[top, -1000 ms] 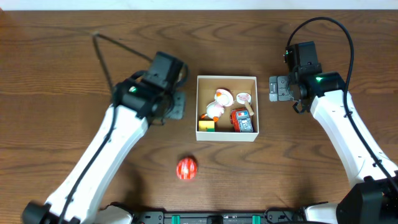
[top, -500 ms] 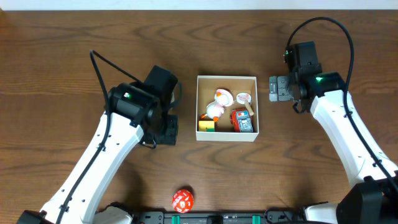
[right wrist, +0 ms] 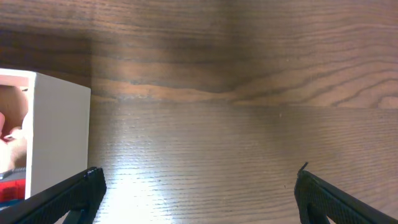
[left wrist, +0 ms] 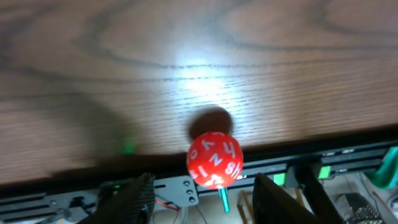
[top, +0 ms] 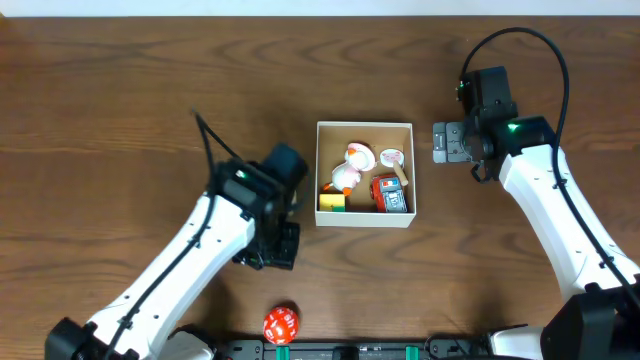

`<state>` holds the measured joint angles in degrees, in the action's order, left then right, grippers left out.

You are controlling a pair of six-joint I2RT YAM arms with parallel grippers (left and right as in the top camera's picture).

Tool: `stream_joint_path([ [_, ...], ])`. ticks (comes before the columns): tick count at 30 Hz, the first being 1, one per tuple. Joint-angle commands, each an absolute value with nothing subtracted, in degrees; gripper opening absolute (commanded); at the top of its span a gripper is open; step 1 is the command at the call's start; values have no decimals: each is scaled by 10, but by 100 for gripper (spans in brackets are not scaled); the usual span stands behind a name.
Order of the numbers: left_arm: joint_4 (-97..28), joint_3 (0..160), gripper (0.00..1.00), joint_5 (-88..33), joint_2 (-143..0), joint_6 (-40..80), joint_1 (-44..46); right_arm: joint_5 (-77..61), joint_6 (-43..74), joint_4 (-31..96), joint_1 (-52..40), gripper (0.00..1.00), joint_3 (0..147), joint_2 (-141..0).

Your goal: Pack container

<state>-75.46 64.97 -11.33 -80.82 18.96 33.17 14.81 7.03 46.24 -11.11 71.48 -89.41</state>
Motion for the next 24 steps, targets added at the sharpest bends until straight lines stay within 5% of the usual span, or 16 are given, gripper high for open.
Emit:
stream_joint_path([
  [1, -732, 607, 52, -118, -806, 225, 356, 150, 77, 463, -109, 99, 718, -889],
  [19, -624, 457, 52, -121, -803, 284, 398, 150, 77, 463, -109, 99, 718, -889],
  [24, -608, 451, 63, -161, -803, 284, 417, 150, 77, 463, -109, 99, 718, -889],
])
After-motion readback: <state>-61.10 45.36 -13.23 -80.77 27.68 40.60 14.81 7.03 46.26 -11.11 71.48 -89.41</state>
